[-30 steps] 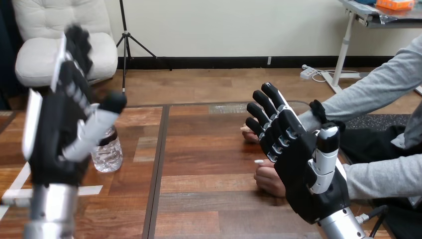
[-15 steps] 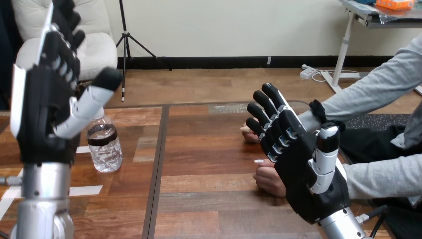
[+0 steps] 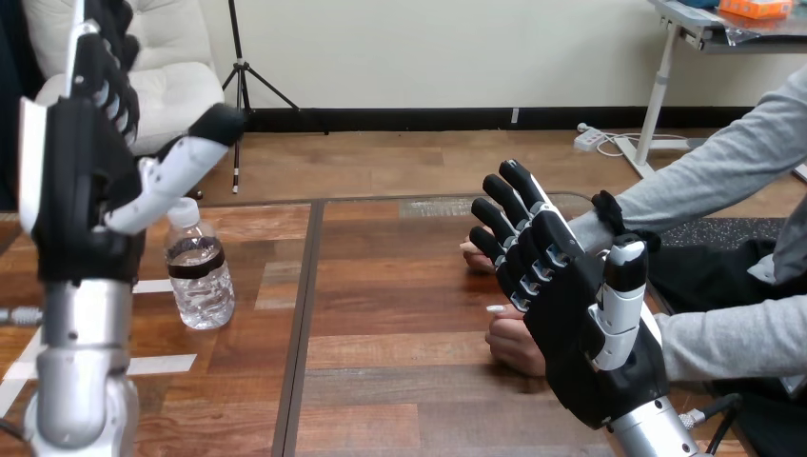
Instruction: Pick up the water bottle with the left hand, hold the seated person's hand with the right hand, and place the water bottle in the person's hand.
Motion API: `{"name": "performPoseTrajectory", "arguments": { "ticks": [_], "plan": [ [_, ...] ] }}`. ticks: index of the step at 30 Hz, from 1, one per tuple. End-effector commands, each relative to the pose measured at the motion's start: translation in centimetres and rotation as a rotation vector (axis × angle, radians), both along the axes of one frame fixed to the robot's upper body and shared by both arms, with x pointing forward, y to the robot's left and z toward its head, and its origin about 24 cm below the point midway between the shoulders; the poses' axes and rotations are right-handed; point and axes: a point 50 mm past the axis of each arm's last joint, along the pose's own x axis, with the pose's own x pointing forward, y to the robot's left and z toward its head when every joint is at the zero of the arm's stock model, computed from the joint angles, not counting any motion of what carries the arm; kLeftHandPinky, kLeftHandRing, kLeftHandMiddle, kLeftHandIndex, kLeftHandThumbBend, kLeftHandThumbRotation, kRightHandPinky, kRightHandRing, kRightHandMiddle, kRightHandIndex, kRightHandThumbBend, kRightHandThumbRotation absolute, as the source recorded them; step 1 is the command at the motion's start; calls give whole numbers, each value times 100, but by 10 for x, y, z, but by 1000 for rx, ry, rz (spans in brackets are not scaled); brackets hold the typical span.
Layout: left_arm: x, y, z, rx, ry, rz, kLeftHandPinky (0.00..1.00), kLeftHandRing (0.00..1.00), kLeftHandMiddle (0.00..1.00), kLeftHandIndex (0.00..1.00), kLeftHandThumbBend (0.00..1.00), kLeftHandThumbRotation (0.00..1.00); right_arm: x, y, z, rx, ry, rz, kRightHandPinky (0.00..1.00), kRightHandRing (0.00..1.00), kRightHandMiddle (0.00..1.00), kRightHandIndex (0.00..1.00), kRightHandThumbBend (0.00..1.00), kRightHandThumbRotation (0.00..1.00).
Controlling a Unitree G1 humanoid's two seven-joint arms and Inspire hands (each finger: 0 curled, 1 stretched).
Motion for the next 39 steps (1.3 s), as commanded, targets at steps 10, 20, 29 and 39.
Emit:
{"name": "performPoseTrajectory", "arguments": {
  "ticks": [10, 20, 29, 39],
  "plan": [
    [28, -8, 7, 32, 3, 9, 100, 100, 100, 100, 100, 54, 10, 4, 16, 4, -76, 11, 100, 100, 100, 100, 100, 100],
    [44, -13, -2, 17, 38, 21, 99, 100, 100, 100, 100, 61, 11, 4, 16, 6, -77, 16, 100, 100, 100, 100, 100, 100],
    [57, -16, -12, 12, 74, 47, 99, 100, 100, 100, 100, 68, 11, 3, 15, 13, -67, 14, 100, 100, 100, 100, 100, 100],
    [73, -15, -20, 23, 131, 101, 100, 100, 100, 100, 100, 75, 11, 3, 16, 10, -68, 12, 100, 100, 100, 100, 100, 100]
  ]
}}
